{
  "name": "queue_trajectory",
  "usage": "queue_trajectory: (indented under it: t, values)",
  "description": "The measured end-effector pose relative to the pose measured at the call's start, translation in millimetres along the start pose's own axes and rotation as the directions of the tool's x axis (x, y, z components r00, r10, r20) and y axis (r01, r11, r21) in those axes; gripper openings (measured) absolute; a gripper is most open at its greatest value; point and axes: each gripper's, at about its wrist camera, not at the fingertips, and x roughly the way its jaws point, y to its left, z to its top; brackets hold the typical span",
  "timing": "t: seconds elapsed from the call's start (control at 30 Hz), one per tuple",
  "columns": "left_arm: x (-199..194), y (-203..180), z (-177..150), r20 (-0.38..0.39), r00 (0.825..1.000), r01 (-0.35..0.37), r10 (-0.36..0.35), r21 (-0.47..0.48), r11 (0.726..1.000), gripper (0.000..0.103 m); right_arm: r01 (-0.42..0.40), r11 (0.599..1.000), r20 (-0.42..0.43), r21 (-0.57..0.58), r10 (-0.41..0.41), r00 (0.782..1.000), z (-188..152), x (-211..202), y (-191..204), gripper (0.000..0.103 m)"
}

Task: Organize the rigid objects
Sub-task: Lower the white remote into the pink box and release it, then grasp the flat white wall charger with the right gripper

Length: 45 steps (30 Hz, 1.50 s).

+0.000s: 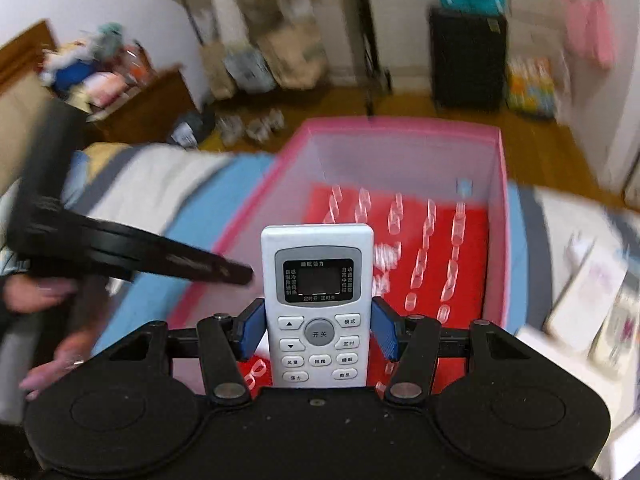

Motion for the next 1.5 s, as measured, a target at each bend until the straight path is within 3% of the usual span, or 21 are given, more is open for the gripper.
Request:
queue_trajectory:
  t: [0.37,0.53,0.73,0.97,1.07,1.17,1.33,1.5]
  values:
    - [1,1,1,0.002,1.0,0.014,-0.014,0.002,1.0,0.009,0.153,0.983,-0.134,0.099,-0.14,0.981,-13,43,-8,0.061]
    - [2,1,1,0.005,1.0,0.016,-0.016,0.003,1.0,0.009,0.158,0.966,-0.168,0.207,-0.124,0.978,-14,47,-18,0.061]
    - [0,-3,-2,0.016,1.0,-0.003,0.002,0.032,0.999,0.008,0.126,0.961,-0.177,0.245,-0.084,0.981,-15,43,-18,0.061]
    - [-2,-4,-3,0.016,1.0,-0.002,0.001,0.045,0.999,0.008,0.063,0.996,-0.062,0.06,-0.06,0.996,-9,-20,-4,0.062]
    - [-6,-5,-4,0.032,0.999,-0.003,0.001,0.066,0.998,0.008,0.081,0.995,-0.008,-0.055,-0.081,0.997,-4,-60,-8,0.066]
    - [-8,-7,-3,0.038,0.999,-0.012,0.009,0.078,0.997,0.008,0.086,0.991,0.016,-0.099,-0.085,0.996,-2,-93,-26,0.066]
    - [-7,-10,-3,0.034,0.999,-0.031,0.029,0.082,0.996,0.006,0.093,0.995,-0.002,-0.048,-0.093,0.996,-5,-127,-78,0.071]
    - [-9,-19,-4,0.038,0.997,-0.077,0.073,0.119,0.99,0.005,0.109,0.986,-0.066,0.125,-0.101,0.993,-31,-131,-140,0.071]
